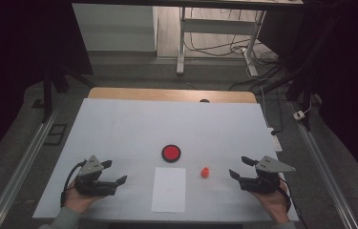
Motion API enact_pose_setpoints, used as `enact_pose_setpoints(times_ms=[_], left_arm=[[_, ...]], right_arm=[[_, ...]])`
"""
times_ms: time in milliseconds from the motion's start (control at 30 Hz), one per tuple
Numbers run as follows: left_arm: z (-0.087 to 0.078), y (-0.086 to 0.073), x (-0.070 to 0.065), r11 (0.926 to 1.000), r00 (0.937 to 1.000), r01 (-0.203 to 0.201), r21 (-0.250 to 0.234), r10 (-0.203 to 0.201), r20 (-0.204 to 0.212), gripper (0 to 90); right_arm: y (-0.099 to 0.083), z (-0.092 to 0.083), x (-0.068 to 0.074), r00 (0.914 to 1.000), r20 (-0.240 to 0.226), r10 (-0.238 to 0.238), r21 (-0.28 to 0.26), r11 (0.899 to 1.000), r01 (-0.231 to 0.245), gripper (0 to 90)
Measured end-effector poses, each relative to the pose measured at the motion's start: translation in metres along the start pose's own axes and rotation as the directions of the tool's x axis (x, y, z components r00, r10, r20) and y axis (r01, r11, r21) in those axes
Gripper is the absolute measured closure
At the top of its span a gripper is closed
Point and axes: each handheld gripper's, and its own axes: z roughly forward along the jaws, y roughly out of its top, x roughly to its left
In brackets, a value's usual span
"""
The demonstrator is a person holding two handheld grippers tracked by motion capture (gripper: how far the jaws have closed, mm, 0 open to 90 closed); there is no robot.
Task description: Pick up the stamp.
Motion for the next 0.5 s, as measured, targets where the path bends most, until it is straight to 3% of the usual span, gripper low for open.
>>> enact_pose_setpoints(times_ms=[500], left_arm=[[0.003, 0.000, -0.002, 1.0000, 1.0000, -0.004, 0.009, 0.004, 0.007, 17.1]], right_arm=[[0.013, 0.017, 0.022, 0.9968, -0.071, -0.035, 0.010, 0.999, 0.036, 29.2]])
